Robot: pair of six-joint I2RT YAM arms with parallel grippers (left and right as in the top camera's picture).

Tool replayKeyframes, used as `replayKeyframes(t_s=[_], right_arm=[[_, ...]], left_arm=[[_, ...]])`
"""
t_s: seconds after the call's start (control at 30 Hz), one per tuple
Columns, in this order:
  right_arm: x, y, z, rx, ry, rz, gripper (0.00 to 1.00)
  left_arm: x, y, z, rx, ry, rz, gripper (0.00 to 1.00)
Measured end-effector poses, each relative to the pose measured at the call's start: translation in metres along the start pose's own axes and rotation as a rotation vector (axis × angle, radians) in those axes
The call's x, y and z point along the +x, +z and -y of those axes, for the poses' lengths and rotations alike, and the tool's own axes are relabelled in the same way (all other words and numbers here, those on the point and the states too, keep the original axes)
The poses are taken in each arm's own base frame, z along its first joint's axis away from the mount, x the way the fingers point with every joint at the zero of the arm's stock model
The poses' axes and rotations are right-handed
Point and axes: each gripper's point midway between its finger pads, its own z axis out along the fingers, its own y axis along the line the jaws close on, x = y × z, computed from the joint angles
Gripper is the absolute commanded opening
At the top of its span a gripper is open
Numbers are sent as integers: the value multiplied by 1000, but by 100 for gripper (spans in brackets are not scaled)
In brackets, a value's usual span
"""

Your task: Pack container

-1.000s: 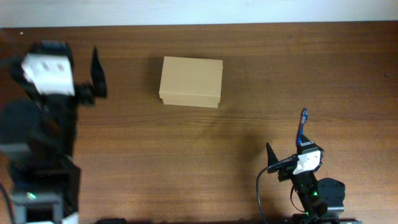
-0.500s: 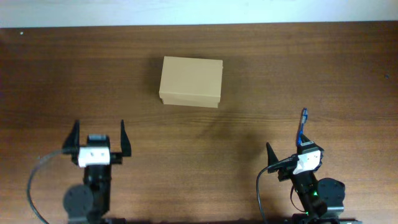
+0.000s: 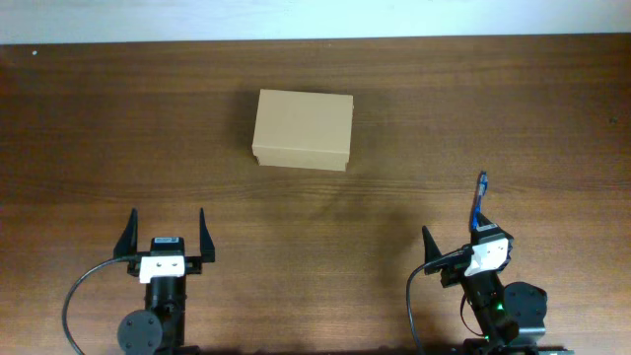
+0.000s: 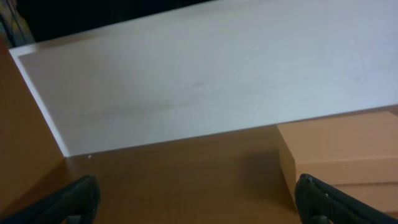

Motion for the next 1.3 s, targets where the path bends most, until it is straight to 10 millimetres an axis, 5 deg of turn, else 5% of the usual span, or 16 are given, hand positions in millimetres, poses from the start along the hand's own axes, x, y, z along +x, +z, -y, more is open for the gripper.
replayKeyframes(t_s=[0.17,0.33,1.3], right_arm=[[0,0,0,0,-1,0,99],[0,0,0,0,0,0,99],[0,0,0,0,0,0,99]], left_arm=[[15,1,3,7,0,-34,100],[54,-3,10,35,0,-178,100],[55,-3,11,35,1,-181,100]])
